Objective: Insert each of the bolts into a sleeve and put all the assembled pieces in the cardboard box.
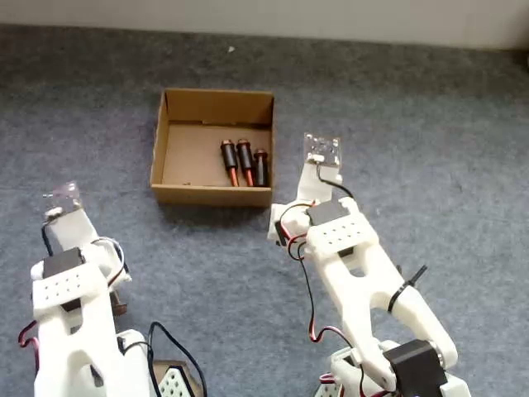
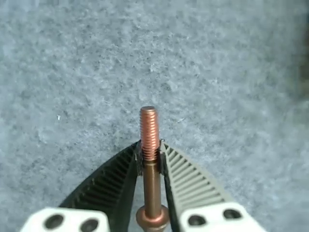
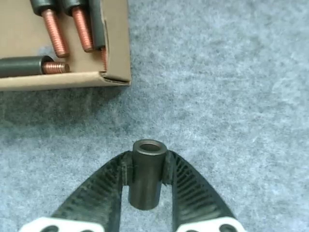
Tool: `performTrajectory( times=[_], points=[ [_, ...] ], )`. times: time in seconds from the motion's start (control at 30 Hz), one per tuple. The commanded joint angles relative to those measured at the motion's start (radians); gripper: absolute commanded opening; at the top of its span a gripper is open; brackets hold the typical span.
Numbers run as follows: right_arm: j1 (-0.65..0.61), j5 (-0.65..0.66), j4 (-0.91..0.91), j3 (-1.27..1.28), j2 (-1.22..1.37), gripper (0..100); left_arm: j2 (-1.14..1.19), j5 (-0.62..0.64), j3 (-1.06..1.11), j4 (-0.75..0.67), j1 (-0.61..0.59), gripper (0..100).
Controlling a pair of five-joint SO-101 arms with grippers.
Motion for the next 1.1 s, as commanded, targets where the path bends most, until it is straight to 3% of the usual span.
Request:
performTrajectory(
  times=[0.0,0.13,0.2,0.4,0.67,0.9,1.07],
  points=[
    [0.012,0.009,-0.01,-0.007,-0.047,0.5,-0.105,0.394,-0.016,-0.009,0.076,1],
    [0.012,0.009,-0.01,-0.007,-0.047,0.5,-0.145,0.76,-0.016,-0.018,0.145,1],
    [0.012,0.009,-0.01,-0.007,-0.047,0.5,-0.148,0.83,-0.015,-0.058,0.176,1],
    [0.012,0.009,-0.012,0.002,-0.047,0.5,-0.15,0.852,0.056,-0.213,0.206,3],
    [0.012,0.009,-0.015,0.007,-0.047,0.5,-0.156,0.853,0.073,-0.245,0.211,37],
    [0.012,0.011,-0.015,0.007,-0.047,0.5,-0.156,0.848,0.024,-0.219,0.203,39],
    [0.012,0.011,-0.015,0.007,-0.047,0.5,-0.156,0.784,-0.119,-0.011,0.209,39]
  ],
)
